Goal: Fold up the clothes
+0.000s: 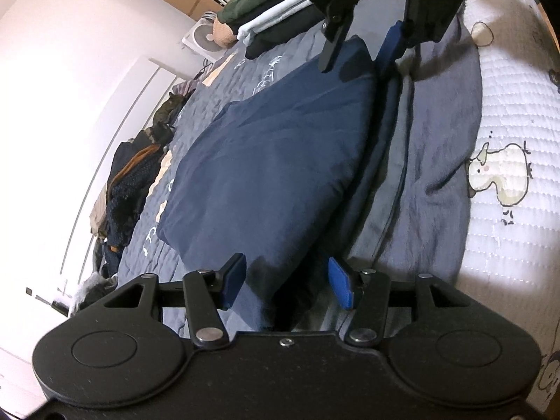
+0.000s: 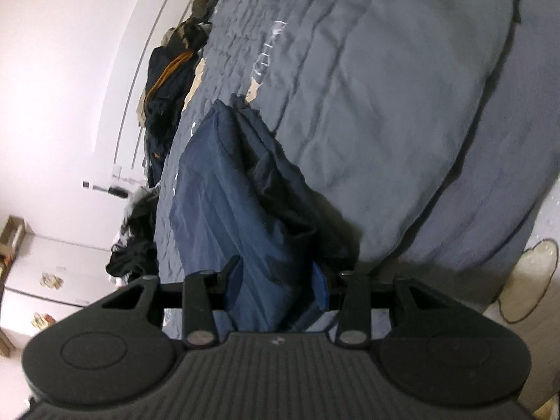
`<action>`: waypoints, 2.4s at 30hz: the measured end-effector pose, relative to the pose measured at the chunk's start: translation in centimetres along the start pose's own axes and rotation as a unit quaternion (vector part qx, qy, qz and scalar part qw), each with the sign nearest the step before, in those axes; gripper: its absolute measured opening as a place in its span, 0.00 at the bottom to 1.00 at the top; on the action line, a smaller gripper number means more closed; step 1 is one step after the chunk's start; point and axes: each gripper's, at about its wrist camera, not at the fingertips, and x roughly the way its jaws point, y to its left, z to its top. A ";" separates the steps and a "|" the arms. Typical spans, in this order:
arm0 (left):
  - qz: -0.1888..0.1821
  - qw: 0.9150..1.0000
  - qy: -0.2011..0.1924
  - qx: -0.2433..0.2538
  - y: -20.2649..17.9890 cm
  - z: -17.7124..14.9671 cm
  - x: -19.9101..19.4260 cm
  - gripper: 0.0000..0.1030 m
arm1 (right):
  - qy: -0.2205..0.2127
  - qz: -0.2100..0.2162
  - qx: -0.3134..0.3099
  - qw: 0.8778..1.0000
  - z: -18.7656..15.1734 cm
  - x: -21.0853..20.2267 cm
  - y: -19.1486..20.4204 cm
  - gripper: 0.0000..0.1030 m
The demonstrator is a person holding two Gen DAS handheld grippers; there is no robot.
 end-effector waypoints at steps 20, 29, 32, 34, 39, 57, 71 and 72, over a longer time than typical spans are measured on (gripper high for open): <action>-0.020 1.000 0.003 0.007 0.3 -0.2 -0.5 0.14 | -0.043 0.055 0.143 0.987 0.0 -1.4 -3.5 0.02; -0.028 0.999 -0.029 -0.025 0.8 0.6 -1.4 0.16 | -0.040 0.051 0.152 0.986 -0.3 -1.3 -3.7 0.02; -0.028 0.999 -0.031 -0.022 0.6 1.1 -0.7 0.16 | -0.039 0.049 0.155 0.986 -0.4 -1.2 -3.8 0.03; -0.021 1.000 -0.021 -0.005 0.2 1.0 0.0 0.20 | -0.038 0.048 0.157 0.986 -0.4 -1.2 -3.9 0.03; -0.008 0.999 0.021 0.028 0.2 0.3 1.0 0.17 | -0.037 0.045 0.161 0.985 -0.5 -1.1 -4.0 0.02; -0.065 0.992 0.070 -0.079 4.0 -0.5 -0.2 0.20 | -0.041 0.003 0.093 0.995 0.0 -2.4 -2.3 0.05; -0.181 0.827 -0.027 -0.532 15.9 -5.5 -1.4 0.44 | -0.054 -0.027 -0.062 0.996 0.9 -4.9 2.5 0.10; -0.184 0.815 -0.030 -0.548 16.4 -5.9 -1.1 0.44 | -0.053 -0.025 -0.070 0.996 0.9 -4.8 2.8 0.11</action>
